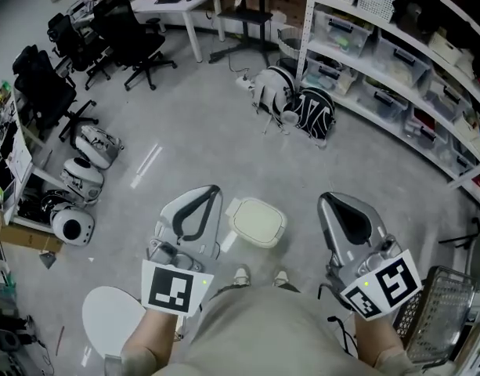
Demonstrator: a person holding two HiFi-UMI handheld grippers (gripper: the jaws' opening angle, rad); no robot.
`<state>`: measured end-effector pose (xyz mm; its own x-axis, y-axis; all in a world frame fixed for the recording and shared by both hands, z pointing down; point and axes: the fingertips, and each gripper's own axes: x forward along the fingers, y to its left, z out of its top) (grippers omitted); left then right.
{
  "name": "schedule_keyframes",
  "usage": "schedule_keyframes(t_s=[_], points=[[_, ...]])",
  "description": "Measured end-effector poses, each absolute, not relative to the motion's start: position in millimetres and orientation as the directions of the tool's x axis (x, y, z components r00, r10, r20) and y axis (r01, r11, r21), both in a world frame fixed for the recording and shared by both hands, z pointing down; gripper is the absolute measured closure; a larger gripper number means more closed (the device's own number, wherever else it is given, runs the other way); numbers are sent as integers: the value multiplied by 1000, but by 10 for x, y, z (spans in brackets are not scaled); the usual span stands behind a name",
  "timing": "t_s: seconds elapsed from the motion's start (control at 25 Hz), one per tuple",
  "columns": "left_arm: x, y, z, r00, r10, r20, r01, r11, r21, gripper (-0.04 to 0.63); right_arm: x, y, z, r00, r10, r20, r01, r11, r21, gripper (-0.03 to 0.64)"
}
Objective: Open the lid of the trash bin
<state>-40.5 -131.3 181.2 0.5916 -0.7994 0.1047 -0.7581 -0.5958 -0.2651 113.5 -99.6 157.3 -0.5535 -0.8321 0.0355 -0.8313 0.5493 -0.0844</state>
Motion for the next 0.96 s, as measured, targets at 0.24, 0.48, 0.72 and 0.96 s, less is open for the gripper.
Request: schedule_keyframes(t_s=[0.24,0.48,0.72,0.96], points=[[-337,-1274,1751,596,-796,103,-750,-599,-280,594,1172,-914,1476,-556,-831,7,-829,554,-69,614],[-245,-1261,1713,607,-789,100,-746,-608,-271,594,1255,-919,1471,-547,-837,8,-835,546,-70,614],[-118,-1287,1725,609,-785,111,-743,-614,-268,594,1387,-945,1478,-545,-838,7,-836,544,-70,614],[-15,-1297,1749,614,-781,114,-740,-619,-263,594,1463,-978,1506,-548,-836,13,-835,547,-68,614]])
